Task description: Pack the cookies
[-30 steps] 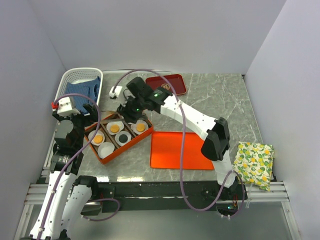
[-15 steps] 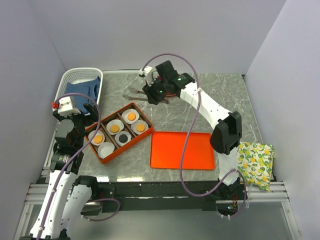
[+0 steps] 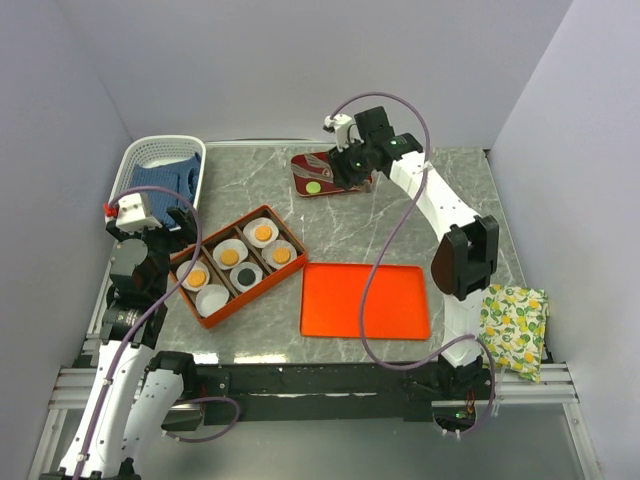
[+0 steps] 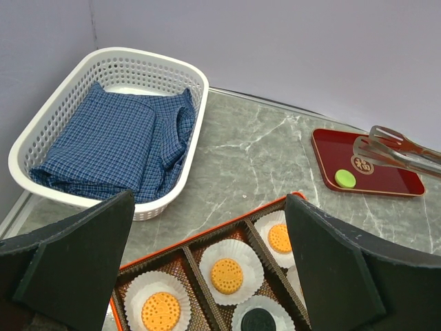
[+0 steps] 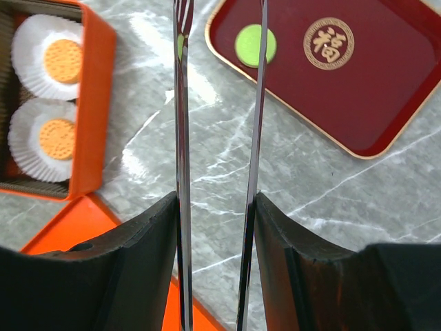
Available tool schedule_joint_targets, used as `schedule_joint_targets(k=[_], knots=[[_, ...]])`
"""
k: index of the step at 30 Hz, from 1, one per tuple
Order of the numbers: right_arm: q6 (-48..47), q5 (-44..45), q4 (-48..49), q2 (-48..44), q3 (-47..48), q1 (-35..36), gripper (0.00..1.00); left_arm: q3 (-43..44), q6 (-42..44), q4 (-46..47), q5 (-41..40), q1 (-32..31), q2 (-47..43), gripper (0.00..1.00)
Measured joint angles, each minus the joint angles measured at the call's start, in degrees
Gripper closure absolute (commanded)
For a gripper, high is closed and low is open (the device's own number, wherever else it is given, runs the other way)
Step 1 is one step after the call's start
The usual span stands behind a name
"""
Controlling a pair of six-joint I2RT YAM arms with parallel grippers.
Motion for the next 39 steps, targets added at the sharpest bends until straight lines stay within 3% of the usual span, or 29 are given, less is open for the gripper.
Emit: schedule_joint_targets(k=[15, 39], knots=[[2.4, 0.2, 0.2, 9.8, 0.5, -2.0, 0.48, 0.0, 0.0, 0.0, 0.0, 0.0, 0.7, 0.04], [3.0, 2.3, 0.2, 10.9, 2.0, -2.1, 0.47, 0.0, 0.0, 0.0, 0.2, 0.0, 0.8, 0.03]])
